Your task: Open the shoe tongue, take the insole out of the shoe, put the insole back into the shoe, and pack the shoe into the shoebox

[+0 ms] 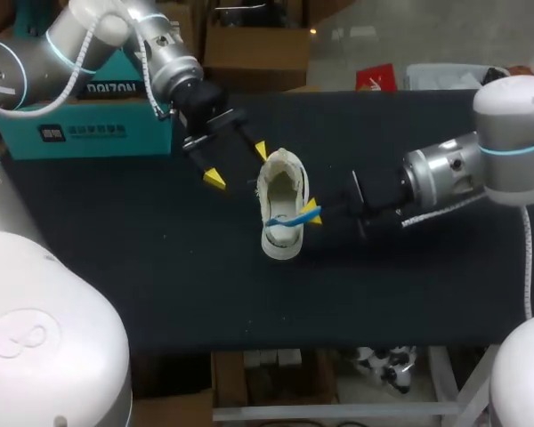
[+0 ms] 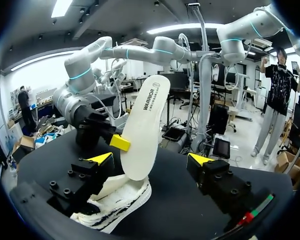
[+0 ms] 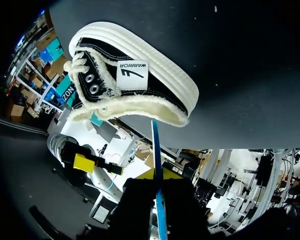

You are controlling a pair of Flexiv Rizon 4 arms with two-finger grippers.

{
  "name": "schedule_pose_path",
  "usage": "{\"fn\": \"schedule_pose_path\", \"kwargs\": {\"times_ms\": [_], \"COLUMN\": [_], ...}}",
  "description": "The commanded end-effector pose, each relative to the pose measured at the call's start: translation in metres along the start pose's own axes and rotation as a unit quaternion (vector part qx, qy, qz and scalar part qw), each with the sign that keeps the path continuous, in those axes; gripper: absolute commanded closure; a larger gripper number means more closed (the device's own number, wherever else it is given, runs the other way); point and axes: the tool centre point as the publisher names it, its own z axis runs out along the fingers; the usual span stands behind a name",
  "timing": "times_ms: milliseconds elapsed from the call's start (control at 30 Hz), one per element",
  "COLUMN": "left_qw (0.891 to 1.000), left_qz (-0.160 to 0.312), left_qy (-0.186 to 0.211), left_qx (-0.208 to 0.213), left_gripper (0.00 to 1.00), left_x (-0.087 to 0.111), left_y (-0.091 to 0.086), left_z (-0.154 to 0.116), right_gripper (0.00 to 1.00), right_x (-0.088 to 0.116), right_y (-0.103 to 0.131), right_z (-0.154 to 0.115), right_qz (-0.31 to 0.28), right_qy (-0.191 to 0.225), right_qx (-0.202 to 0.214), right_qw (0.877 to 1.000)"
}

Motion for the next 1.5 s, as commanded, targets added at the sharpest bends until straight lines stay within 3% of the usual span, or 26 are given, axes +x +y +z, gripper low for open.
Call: {"fn": "schedule_pose_path", "kwargs": {"times_ms": [33, 133, 233, 800, 1067, 1300, 1500], "left_qw": [0.998, 0.993, 0.984, 0.984, 0.970, 0.963, 0.956], "left_qz": [0.010, 0.020, -0.015, -0.015, 0.018, 0.053, 0.075], "left_qy": [-0.055, -0.118, -0.176, -0.176, -0.241, -0.264, -0.280], "left_qx": [-0.011, -0.015, -0.026, -0.026, -0.040, -0.023, -0.036], "left_gripper": [0.00, 0.00, 0.00, 0.00, 0.00, 0.00, 0.01], "left_x": [0.016, 0.023, 0.028, 0.028, 0.036, 0.028, 0.019], "left_y": [-0.003, -0.007, -0.010, -0.010, -0.002, 0.012, 0.014], "left_z": [0.018, 0.022, 0.022, 0.022, 0.046, 0.060, 0.070], "right_gripper": [1.00, 1.00, 1.00, 1.00, 1.00, 1.00, 1.00], "right_x": [0.001, 0.003, 0.004, 0.004, 0.004, 0.002, 0.002], "right_y": [-0.001, 0.001, 0.000, 0.000, 0.001, 0.001, 0.000], "right_z": [0.001, 0.002, 0.007, 0.007, 0.015, 0.019, 0.026], "right_qz": [0.002, 0.008, 0.007, 0.007, 0.006, 0.017, 0.016], "right_qy": [0.012, 0.040, 0.064, 0.064, 0.083, 0.110, 0.116], "right_qx": [-0.004, -0.008, -0.024, -0.024, -0.019, -0.032, -0.033], "right_qw": [1.000, 0.999, 0.998, 0.998, 0.996, 0.993, 0.993]}}
